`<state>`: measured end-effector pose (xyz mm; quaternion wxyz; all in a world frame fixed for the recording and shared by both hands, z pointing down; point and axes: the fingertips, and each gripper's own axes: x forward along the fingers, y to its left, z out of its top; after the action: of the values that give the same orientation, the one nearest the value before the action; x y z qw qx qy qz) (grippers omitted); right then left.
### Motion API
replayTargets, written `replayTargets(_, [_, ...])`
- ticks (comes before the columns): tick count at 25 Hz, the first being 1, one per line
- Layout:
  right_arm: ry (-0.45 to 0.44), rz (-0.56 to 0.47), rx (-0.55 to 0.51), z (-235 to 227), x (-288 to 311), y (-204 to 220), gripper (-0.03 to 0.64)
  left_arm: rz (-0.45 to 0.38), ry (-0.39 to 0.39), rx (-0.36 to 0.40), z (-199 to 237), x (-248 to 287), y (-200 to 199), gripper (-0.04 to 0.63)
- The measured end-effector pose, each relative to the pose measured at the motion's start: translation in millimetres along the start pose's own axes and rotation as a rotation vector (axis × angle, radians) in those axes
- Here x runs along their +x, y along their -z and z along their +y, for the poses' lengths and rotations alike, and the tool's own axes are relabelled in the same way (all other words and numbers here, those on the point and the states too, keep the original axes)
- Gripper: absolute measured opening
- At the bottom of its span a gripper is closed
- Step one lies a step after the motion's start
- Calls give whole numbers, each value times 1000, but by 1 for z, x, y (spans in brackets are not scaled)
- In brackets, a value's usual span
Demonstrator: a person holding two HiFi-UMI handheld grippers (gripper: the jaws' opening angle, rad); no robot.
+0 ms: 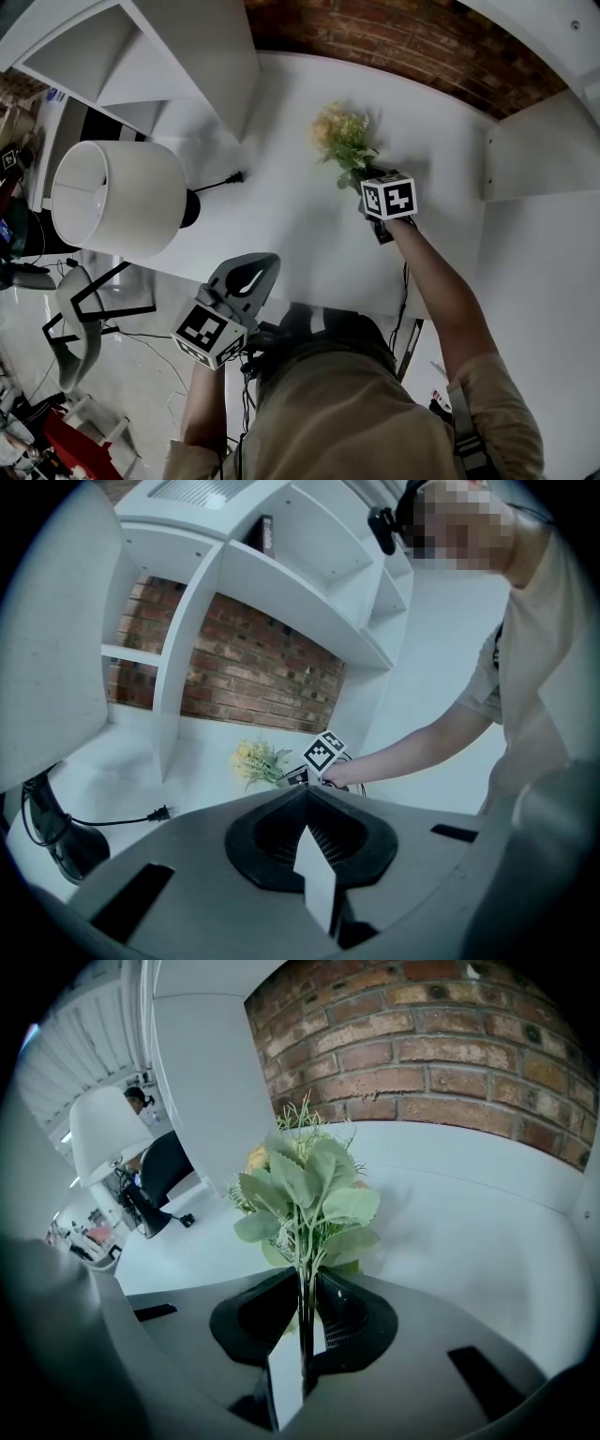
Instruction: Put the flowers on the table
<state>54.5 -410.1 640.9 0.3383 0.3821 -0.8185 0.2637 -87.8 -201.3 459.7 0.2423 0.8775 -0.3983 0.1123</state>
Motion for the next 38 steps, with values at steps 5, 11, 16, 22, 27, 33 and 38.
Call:
replayTargets(5, [-4, 2, -9, 0, 6, -4, 57, 7, 1, 1, 1, 0, 0, 8])
replayTargets(11, [-14, 25, -13, 0, 10, -6, 57, 12, -1, 4, 2, -2, 0, 8])
replayTargets(16, [-31, 32, -25, 2, 7, -5, 57, 9, 4, 9, 3, -4, 0, 8])
replayTargets(22, [-24, 23, -57, 3, 0, -5, 116, 8, 14, 19, 1, -8, 0, 8])
replayTargets(27, [-15, -7, -70, 4, -8, -7, 165, 7, 20, 28, 1, -12, 1, 8])
replayTargets(33, [0, -35, -65, 2, -18, -9, 167, -9, 30, 33, -1, -14, 0, 8])
replayTargets(38, [12, -94, -15, 0, -31, -15, 167, -20, 37, 39, -2, -13, -2, 8])
